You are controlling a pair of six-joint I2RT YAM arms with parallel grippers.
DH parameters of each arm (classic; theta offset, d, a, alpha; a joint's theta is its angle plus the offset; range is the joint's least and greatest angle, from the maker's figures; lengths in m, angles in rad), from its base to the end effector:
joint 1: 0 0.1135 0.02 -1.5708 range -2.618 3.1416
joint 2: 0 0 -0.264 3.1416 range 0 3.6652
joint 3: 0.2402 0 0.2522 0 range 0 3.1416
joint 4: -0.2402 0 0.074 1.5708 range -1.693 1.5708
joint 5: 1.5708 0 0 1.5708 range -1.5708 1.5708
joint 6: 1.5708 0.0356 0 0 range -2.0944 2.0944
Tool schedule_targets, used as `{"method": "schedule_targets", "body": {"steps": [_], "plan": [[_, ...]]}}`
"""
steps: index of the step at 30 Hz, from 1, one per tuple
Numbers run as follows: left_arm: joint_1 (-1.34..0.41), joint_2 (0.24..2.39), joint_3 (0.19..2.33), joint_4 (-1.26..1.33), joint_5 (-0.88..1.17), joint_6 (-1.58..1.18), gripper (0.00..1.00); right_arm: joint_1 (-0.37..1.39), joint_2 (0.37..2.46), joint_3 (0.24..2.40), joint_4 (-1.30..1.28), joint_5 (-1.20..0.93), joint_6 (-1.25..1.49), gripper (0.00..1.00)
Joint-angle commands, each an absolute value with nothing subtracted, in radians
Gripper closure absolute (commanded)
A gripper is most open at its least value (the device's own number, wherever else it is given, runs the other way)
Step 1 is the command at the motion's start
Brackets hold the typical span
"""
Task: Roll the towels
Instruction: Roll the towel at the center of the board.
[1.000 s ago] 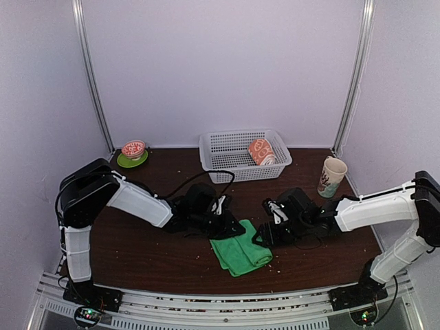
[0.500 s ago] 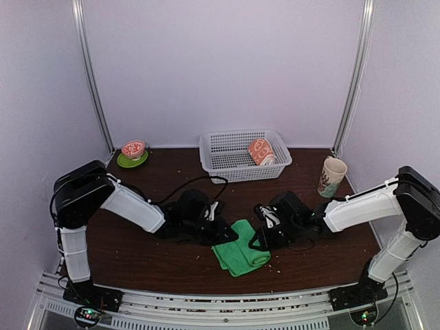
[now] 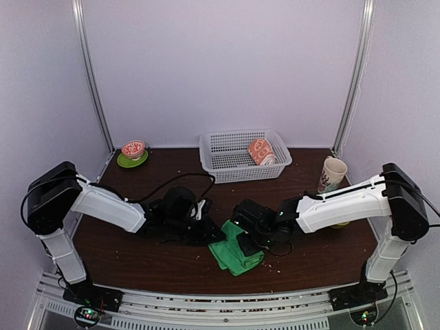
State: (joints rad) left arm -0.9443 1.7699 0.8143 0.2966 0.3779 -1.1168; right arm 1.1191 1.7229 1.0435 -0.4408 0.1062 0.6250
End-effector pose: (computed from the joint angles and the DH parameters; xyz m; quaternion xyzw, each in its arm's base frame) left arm 0.1930 -0.2890 0.1413 0.0064 0.8857 -0.4576 0.0778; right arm 0.1500 0.3006 0.1687 -0.2265 0.9467 0.1375 0.1831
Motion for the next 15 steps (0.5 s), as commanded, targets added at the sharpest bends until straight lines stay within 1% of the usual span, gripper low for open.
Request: {"method": "schedule_targets", "body": {"steps": [1,7,12,15], "plan": [[-0.942,1.702,0.759,0.318,0.334,-1.114,0.85,1.17,1.795,1.132,-0.65,0.334,0.644,1.0],[-0.942,1.71,0.743,0.401,0.35,-1.141,0.85,1.217,1.856,1.197,-0.729,0.431,0.686,1.0],[-0.942,1.781,0.786,0.482,0.387,-1.178,0.86,1.24,1.857,1.198,-0.709,0.407,0.699,0.94],[-0.942,1.812,0.816,0.469,0.388,-1.175,0.86,1.248,1.854,1.196,-0.699,0.399,0.692,0.92]]}}
